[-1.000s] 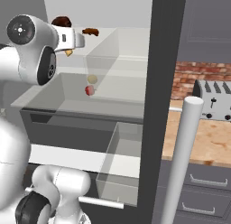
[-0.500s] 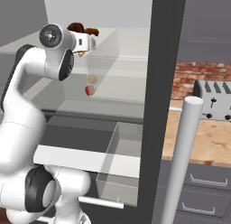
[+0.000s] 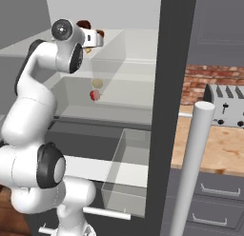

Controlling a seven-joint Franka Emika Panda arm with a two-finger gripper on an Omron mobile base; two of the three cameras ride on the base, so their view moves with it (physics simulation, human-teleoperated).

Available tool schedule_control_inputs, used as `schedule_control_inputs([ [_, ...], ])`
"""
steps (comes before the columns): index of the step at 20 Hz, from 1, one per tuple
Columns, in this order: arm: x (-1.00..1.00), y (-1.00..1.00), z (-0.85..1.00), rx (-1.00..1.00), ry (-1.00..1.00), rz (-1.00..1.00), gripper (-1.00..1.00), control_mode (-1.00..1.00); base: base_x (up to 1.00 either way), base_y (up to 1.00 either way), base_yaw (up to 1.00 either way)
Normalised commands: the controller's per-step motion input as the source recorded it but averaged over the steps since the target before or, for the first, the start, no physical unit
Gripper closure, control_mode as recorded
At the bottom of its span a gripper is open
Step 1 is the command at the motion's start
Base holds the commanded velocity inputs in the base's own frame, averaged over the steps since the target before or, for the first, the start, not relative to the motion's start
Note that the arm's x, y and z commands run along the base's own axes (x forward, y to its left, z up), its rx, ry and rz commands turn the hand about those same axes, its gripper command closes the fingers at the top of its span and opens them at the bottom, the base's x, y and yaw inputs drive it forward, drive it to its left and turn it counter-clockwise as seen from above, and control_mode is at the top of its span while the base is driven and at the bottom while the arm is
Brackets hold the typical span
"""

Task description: Transport the steak and bell pepper to the fridge. Place the steak on the rack containing meat and place the bell pepper on the rack containing the vegetable, ensuring meats and vegetables are on different racks.

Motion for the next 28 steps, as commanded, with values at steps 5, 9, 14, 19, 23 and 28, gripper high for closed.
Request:
schedule_control_inputs([
  [5,0.81,0.46,-0.31,0.00,0.12,0.00,-1.00,-1.00,0.00,0.00,0.00],
  [9,0.65,0.26,-0.20,0.00,0.07,0.00,-1.00,-1.00,0.00,0.00,0.00],
  [14,0.66,0.27,-0.19,0.00,0.00,0.00,-1.00,-1.00,0.00,0.00,0.00],
  [19,0.29,0.20,-0.08,0.00,0.00,0.00,-1.00,-1.00,0.00,0.00,0.00],
  [23,-0.21,0.00,0.08,0.00,0.00,0.00,-1.00,-1.00,0.00,0.00,0.00],
  [28,-0.57,0.00,0.26,0.02,0.00,-0.01,-1.00,-1.00,0.00,0.00,0.00],
])
